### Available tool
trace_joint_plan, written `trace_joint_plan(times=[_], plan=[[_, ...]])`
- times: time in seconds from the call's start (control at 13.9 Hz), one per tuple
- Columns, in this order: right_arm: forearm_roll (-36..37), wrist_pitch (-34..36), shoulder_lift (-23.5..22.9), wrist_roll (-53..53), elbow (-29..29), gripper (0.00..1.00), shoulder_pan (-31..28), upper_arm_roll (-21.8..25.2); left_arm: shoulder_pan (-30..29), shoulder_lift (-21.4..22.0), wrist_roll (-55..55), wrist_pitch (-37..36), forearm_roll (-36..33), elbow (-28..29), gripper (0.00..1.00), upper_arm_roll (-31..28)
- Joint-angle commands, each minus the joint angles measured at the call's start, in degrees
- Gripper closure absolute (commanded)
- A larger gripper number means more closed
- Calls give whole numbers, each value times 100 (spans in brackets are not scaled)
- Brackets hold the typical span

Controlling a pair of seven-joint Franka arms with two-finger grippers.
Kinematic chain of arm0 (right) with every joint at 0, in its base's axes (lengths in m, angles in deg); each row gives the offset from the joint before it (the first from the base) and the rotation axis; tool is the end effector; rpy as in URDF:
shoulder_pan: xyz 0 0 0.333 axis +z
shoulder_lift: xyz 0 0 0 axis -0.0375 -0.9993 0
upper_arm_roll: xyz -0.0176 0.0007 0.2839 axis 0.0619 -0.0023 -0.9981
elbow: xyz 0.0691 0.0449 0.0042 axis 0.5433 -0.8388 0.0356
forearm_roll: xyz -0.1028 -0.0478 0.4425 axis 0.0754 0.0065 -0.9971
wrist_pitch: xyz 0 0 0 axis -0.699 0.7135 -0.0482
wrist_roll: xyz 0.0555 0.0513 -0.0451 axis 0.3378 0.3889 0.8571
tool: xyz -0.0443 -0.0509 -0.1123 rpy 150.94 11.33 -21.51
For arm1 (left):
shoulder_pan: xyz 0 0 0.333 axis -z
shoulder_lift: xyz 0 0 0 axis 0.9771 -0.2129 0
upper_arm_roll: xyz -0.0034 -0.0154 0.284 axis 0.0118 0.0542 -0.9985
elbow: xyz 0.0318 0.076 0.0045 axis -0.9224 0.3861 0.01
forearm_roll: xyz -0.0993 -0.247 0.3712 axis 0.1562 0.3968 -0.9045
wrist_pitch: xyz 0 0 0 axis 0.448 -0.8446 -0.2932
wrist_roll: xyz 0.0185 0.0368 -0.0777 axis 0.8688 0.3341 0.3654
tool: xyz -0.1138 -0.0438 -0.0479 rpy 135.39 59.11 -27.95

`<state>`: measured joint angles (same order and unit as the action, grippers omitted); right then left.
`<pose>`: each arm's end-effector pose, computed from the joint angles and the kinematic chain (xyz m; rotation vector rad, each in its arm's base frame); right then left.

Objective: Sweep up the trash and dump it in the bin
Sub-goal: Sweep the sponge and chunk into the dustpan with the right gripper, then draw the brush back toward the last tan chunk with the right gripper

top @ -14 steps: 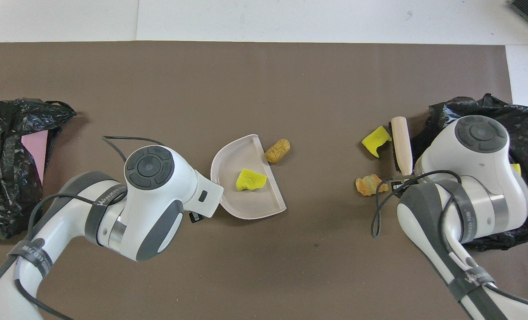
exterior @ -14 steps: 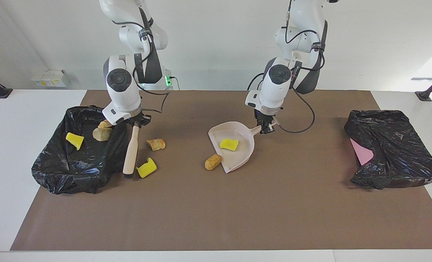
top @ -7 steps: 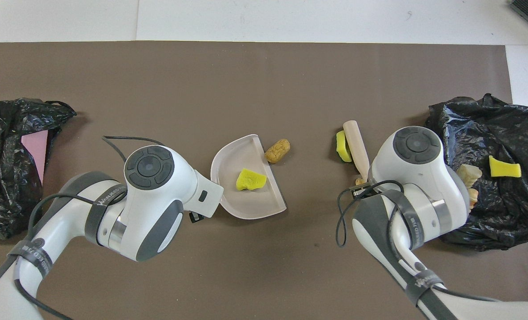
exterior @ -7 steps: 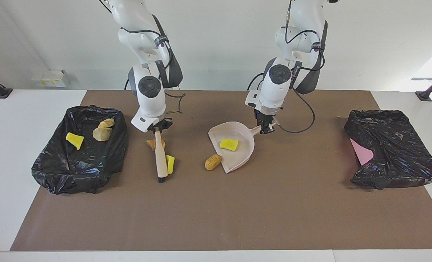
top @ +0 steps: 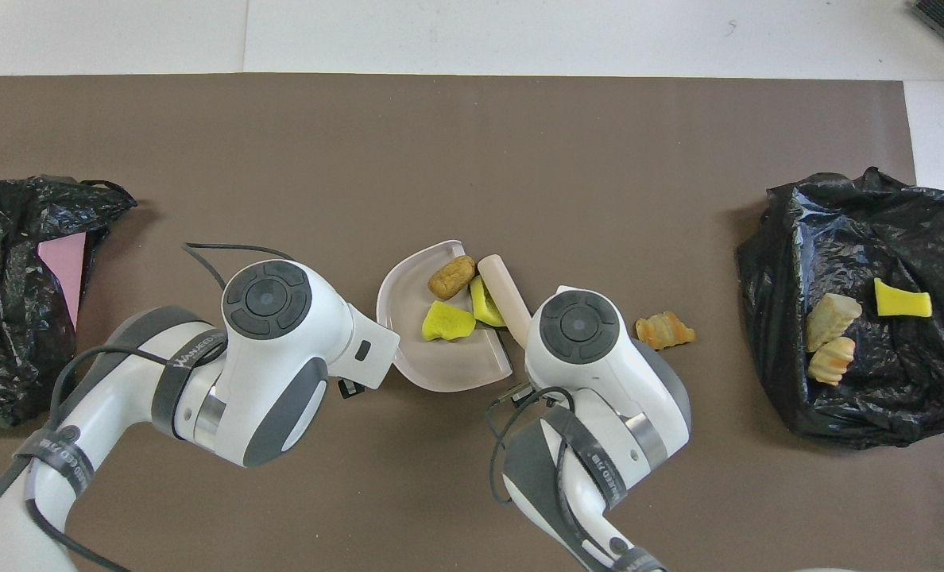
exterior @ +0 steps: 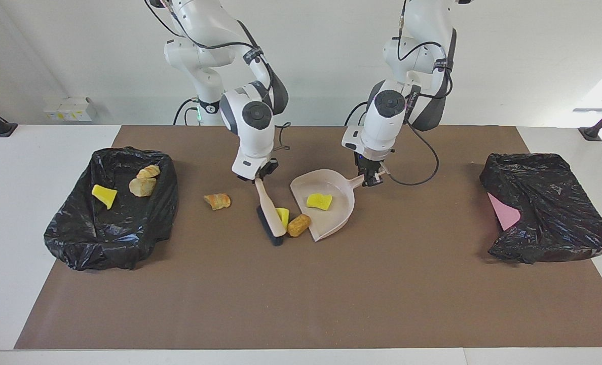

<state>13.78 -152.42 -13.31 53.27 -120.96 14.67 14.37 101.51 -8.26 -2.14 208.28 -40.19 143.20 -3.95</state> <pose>0.4919 0.3230 0.2356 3.0073 0.6852 -0.2909 0.5139 -0.3031 0.2736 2.4948 -1.8300 -0.1086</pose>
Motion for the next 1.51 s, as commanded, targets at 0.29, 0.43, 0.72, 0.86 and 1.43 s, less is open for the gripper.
trace_joint_plan(times=[0.29, 0.43, 0.72, 0.86, 1.43], plan=[[-238, 1102, 236, -767, 692, 100, 550, -7, 54, 209, -31, 137, 67, 204, 100, -59], [-352, 1296, 518, -881, 692, 100, 480, 28, 54, 209, -31, 137, 67, 204, 100, -59], [-335, 1480, 607, -1567, 675, 100, 400, 37, 54, 209, -31, 137, 67, 204, 100, -59], [-230, 1796, 642, -1733, 640, 100, 366, 90, 54, 209, -31, 137, 67, 204, 100, -59], [1652, 2827, 879, -3175, 183, 100, -380, 90, 54, 209, -539, 199, 67, 204, 100, -59]])
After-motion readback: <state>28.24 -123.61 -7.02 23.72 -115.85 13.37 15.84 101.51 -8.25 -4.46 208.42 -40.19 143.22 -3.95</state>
